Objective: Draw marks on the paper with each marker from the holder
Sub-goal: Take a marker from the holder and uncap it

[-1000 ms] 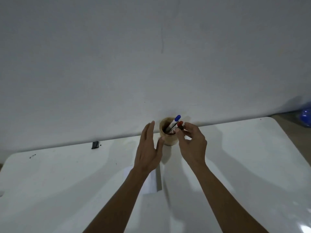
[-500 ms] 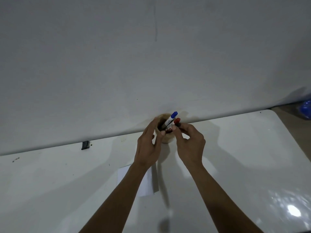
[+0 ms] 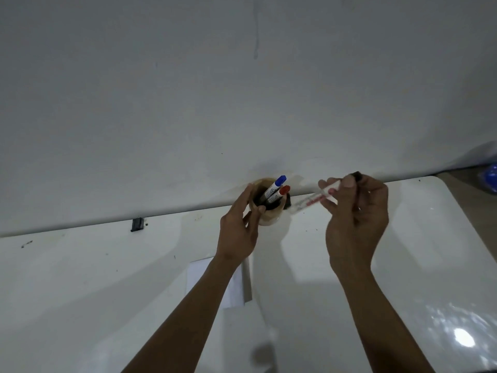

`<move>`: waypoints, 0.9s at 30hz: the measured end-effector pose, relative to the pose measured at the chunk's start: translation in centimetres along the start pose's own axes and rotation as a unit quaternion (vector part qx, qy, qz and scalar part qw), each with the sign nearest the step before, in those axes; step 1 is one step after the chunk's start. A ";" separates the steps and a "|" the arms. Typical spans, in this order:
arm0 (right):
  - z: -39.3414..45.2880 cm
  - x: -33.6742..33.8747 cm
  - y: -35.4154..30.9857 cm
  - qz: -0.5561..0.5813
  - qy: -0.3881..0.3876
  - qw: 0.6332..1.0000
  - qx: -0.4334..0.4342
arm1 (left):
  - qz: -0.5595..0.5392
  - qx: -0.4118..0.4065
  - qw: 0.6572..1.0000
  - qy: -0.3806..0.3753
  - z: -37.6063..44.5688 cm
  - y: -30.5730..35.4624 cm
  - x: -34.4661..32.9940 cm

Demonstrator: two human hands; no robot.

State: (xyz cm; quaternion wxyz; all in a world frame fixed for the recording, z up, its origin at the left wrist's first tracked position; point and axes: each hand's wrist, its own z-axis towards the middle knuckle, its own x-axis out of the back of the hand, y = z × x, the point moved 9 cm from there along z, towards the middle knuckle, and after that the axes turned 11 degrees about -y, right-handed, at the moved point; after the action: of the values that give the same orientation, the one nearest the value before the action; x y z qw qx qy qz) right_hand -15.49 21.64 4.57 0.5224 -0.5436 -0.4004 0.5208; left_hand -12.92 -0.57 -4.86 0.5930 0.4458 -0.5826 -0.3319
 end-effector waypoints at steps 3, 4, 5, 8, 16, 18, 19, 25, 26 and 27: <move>-0.6 -0.2 0.8 0.000 -0.015 0.999 -0.052 | -0.006 0.008 1.000 0.002 0.2 -0.2 0.3; -0.9 -0.4 1.5 -0.010 -0.022 0.996 -0.082 | -0.007 0.008 1.000 -0.001 0.5 -0.2 0.4; -1.4 -0.7 2.4 -0.021 -0.030 0.993 -0.113 | -0.002 0.009 1.000 -0.004 0.8 -0.3 0.5; -3.4 -1.4 4.7 -0.078 -0.082 0.980 -0.164 | 0.020 0.022 0.999 -0.031 1.2 -0.5 0.5; -10.0 -4.8 7.7 -0.179 -0.203 0.938 -0.216 | -0.036 0.078 0.995 -0.058 -4.6 0.9 5.4; -11.5 -6.6 7.1 -0.205 -0.248 0.927 -0.195 | -0.077 0.091 0.987 -0.110 -7.4 1.0 6.8; -12.4 -7.6 6.8 -0.216 -0.271 0.920 -0.184 | -0.089 0.093 0.985 -0.118 -8.8 0.8 7.7; -17.9 -12.9 5.8 -0.273 -0.403 0.857 -0.171 | -0.177 0.132 0.974 -0.049 -16.1 -3.7 14.4; -18.8 -13.3 5.9 -0.291 -0.423 0.840 -0.176 | -0.201 0.140 0.969 -0.026 -17.3 -4.6 15.6; -19.5 -13.6 6.0 -0.297 -0.432 0.832 -0.181 | -0.220 0.145 0.965 -0.005 -18.4 -5.6 16.8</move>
State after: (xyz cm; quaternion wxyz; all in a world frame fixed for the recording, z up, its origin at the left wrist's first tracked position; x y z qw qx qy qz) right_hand 1.18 4.57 -1.04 0.3185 -0.2031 -0.8145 0.4403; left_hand 7.62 -15.42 -1.98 0.4318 0.6424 -0.5151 -0.3681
